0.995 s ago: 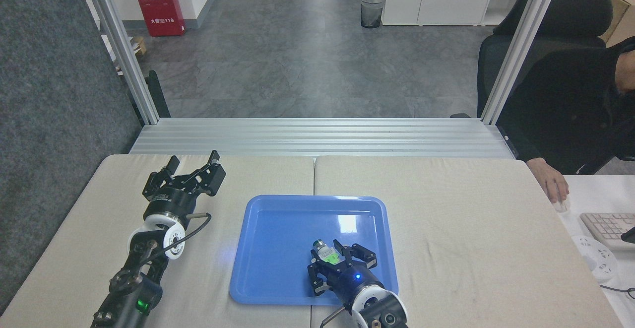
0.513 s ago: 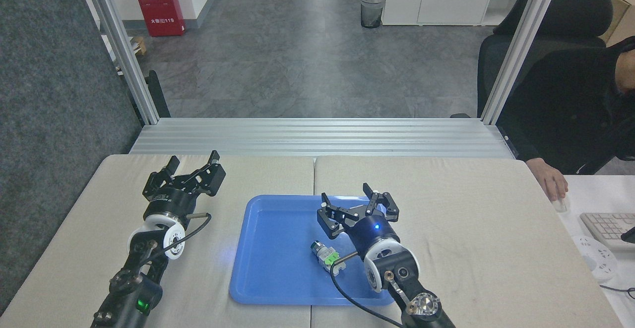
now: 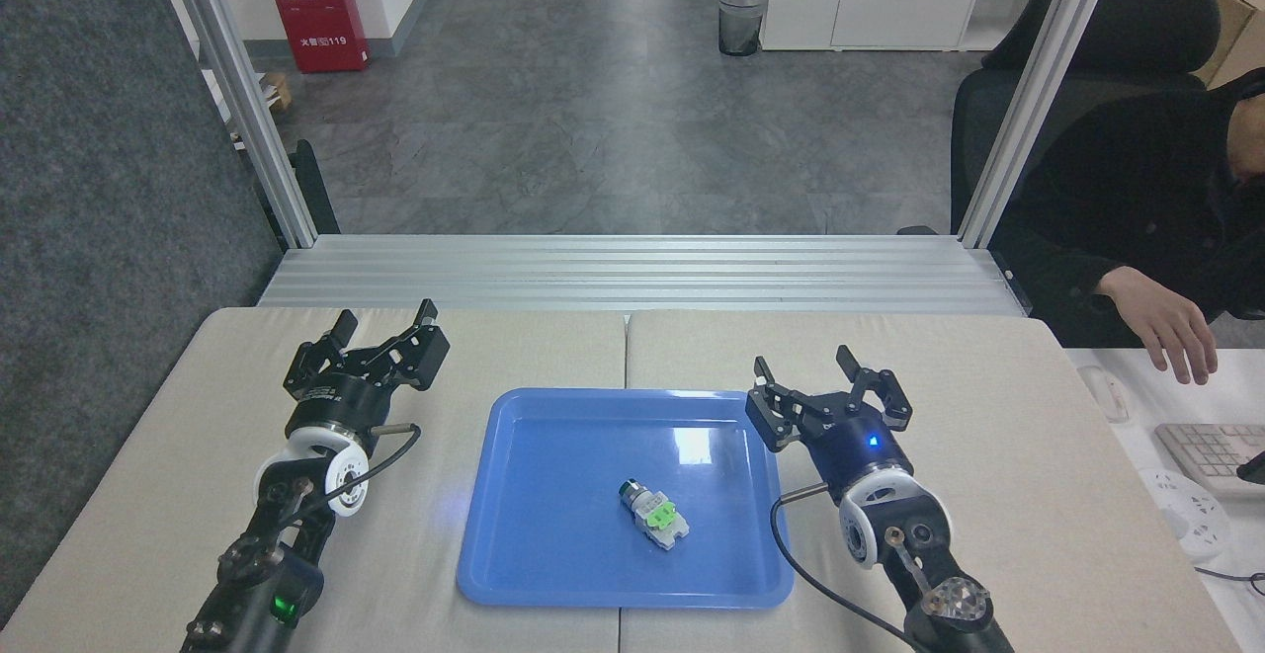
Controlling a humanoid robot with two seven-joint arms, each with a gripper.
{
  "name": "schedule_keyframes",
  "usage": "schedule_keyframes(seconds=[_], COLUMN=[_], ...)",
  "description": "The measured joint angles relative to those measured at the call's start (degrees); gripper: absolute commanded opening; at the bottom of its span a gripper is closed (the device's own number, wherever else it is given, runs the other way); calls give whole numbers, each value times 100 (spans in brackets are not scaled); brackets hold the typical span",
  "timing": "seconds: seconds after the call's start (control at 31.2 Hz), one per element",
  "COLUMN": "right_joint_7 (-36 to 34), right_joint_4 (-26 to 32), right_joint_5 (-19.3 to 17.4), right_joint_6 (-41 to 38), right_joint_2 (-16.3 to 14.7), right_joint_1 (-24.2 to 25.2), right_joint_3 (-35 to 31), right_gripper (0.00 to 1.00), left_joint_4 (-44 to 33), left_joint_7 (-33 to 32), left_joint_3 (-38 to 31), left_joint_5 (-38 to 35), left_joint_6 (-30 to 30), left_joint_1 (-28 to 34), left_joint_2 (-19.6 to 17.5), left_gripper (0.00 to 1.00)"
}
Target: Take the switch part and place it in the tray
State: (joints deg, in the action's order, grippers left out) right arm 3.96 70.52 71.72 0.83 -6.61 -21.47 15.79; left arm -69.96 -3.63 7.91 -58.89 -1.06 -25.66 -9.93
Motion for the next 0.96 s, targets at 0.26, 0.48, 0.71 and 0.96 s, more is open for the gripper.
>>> schedule_keyframes(seconds=[0.26, 0.48, 0.71, 0.96], right_joint_7=[-24, -27, -28, -39], right_joint_4=[9, 12, 17, 20], right_joint_5=[-62, -90, -102, -105], right_joint_6=[0, 0, -8, -3], right_joint_2=[-193, -301, -375, -440], right_joint_1=[86, 117, 133, 134], right_joint_3=[-323, -499, -619, -708], right_gripper=[99, 99, 99, 99], left_joint_4=[0, 0, 0, 0], left_joint_7=[0, 0, 0, 0], left_joint_3=[0, 0, 0, 0], left_joint_5=[0, 0, 0, 0], left_joint_6=[0, 0, 0, 0], left_joint_1=[0, 0, 0, 0], left_joint_2=[0, 0, 0, 0], left_gripper=[100, 100, 100, 100])
